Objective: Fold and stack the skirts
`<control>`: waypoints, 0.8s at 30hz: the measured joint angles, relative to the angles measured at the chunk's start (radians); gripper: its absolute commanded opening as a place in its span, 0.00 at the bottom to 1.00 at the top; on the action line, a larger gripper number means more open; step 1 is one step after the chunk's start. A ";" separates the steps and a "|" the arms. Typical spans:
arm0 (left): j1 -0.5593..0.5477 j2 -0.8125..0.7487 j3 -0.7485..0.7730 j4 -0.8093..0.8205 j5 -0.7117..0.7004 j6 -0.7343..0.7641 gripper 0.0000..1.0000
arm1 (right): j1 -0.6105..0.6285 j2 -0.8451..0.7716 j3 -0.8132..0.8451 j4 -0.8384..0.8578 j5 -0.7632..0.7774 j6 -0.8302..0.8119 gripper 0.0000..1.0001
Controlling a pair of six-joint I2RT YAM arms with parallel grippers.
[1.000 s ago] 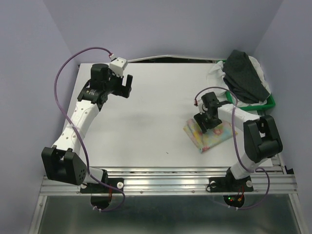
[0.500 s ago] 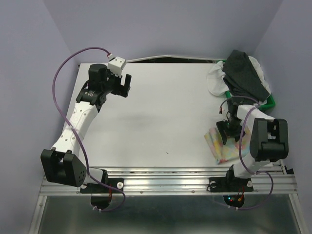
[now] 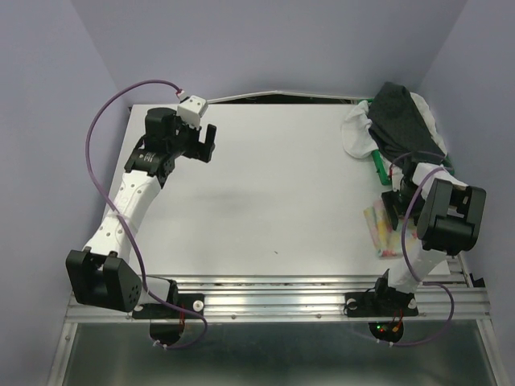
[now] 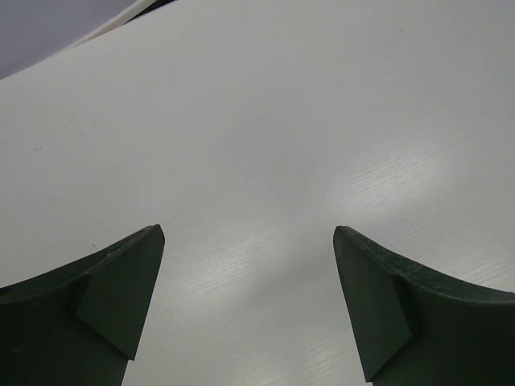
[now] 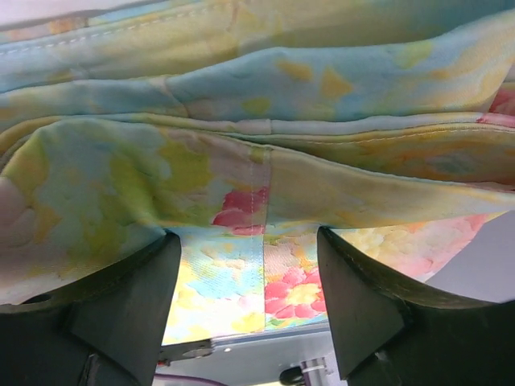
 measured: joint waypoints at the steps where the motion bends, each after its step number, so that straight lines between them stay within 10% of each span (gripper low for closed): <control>1: 0.002 -0.001 0.000 0.000 0.000 0.000 0.99 | -0.004 0.006 0.008 0.002 0.003 -0.005 0.74; 24: 0.005 -0.007 0.000 -0.010 0.011 -0.003 0.99 | 0.026 0.071 0.472 -0.053 -0.132 0.058 0.78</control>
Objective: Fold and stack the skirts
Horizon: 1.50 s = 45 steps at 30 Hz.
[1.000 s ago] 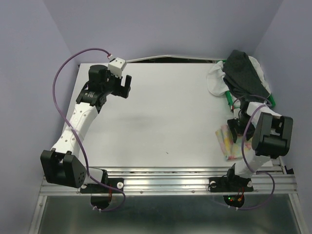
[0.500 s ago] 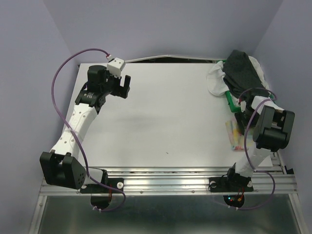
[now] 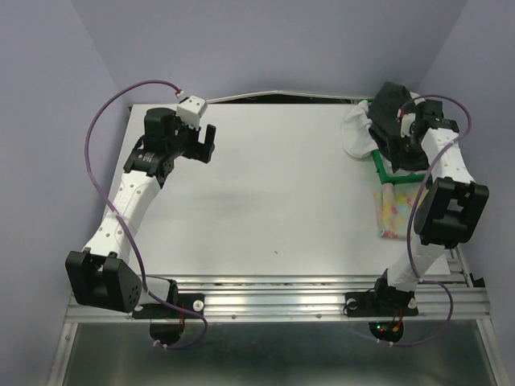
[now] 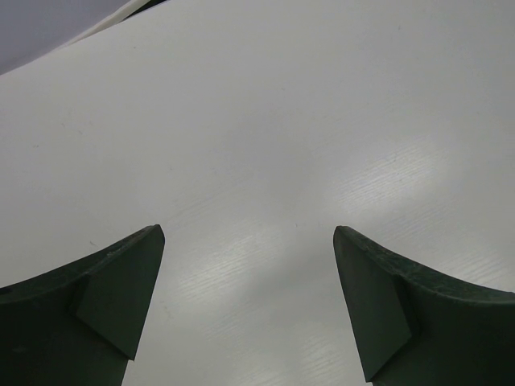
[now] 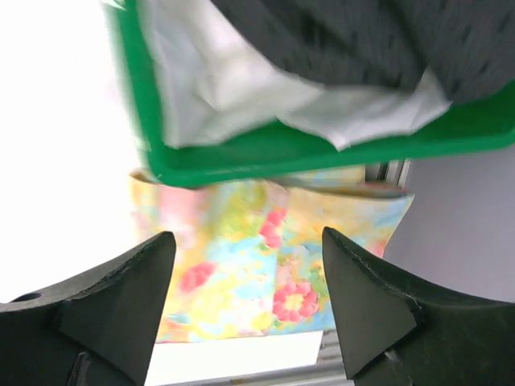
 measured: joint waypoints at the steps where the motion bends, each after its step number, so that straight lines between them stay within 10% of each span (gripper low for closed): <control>1: 0.000 0.000 0.000 -0.001 0.001 0.000 0.99 | 0.015 -0.001 0.045 -0.024 -0.015 0.008 0.78; 9: 0.000 -0.007 0.000 -0.009 0.002 -0.003 0.99 | 0.084 -0.014 0.183 -0.097 -0.045 0.026 0.78; 25: 0.000 -0.088 -0.051 -0.003 0.000 0.000 0.99 | 0.012 -0.129 -0.445 0.130 0.116 -0.060 0.74; 45: 0.000 -0.088 -0.065 -0.002 -0.003 0.000 0.99 | 0.035 -0.098 -0.452 0.085 -0.190 0.038 0.70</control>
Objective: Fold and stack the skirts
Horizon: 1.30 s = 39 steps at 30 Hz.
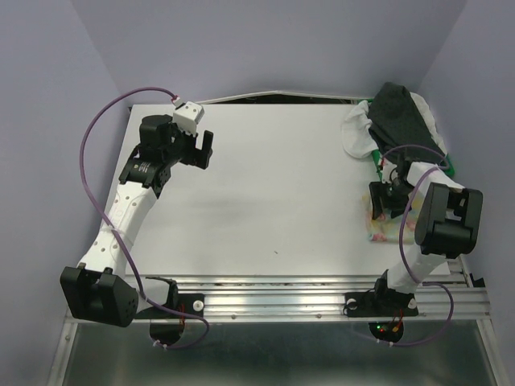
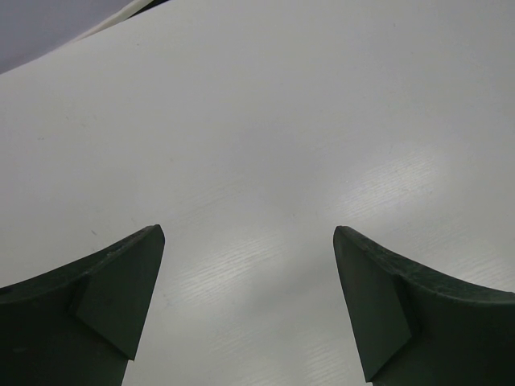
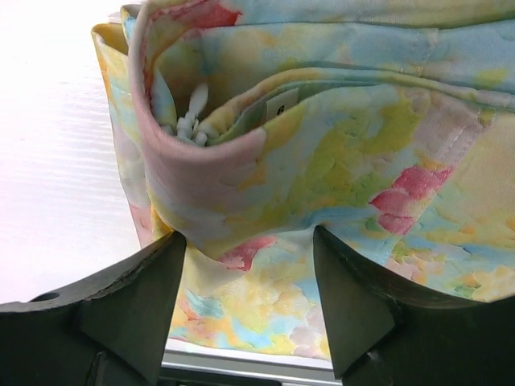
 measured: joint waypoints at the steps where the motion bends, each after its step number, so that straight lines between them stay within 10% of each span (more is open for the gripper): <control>1: 0.000 0.000 0.000 0.000 0.000 0.000 0.99 | 0.002 0.000 0.000 -0.003 -0.004 0.004 0.71; 7: 0.000 0.000 0.000 -0.001 0.001 0.000 0.99 | 0.017 -0.004 0.091 -0.105 -0.046 0.026 0.82; 11: 0.000 0.000 0.000 -0.002 0.006 0.000 0.99 | 0.018 -0.005 0.341 -0.194 -0.040 0.022 1.00; 17: 0.000 0.000 0.000 -0.005 0.022 0.001 0.99 | 0.018 0.045 0.833 -0.265 -0.022 0.021 1.00; 24: 0.000 0.007 0.000 -0.009 0.039 0.001 0.99 | 0.021 0.322 1.148 -0.218 0.029 0.018 0.91; 39: 0.000 0.009 0.000 -0.025 0.041 0.004 0.99 | 0.021 0.691 1.178 -0.001 0.205 -0.037 0.67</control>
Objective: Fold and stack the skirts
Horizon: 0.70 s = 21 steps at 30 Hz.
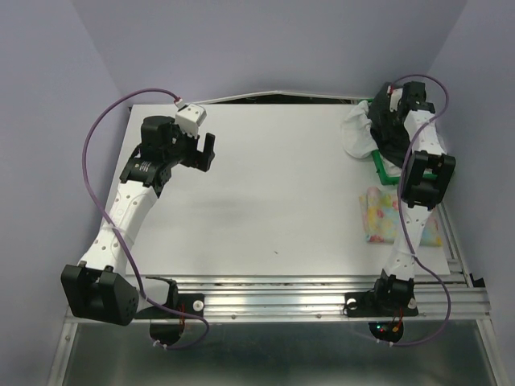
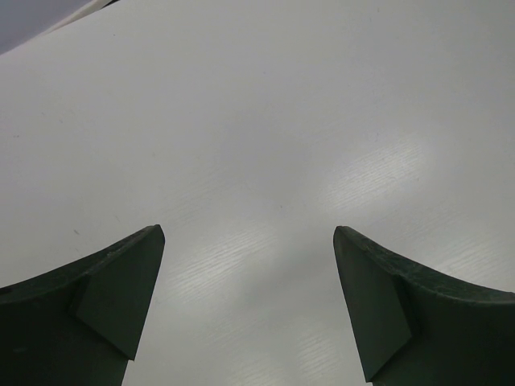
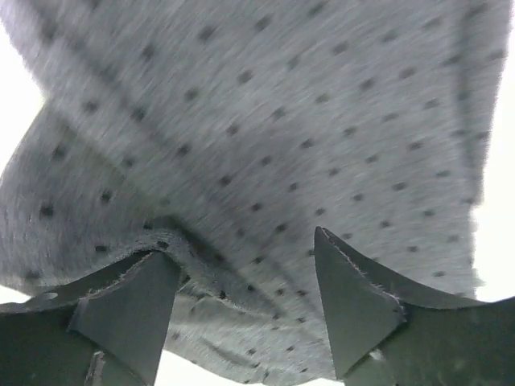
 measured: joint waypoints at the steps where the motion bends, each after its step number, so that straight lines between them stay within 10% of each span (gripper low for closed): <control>1: 0.000 0.000 0.000 0.000 0.000 0.000 0.99 | 0.000 0.000 0.000 0.025 0.018 0.002 0.65; 10: 0.000 -0.010 -0.016 -0.006 -0.003 0.000 0.99 | 0.001 0.000 -0.002 0.141 0.093 -0.008 0.01; 21: 0.000 -0.011 -0.016 -0.005 -0.005 -0.005 0.99 | 0.001 -0.111 0.008 0.122 0.068 0.056 0.01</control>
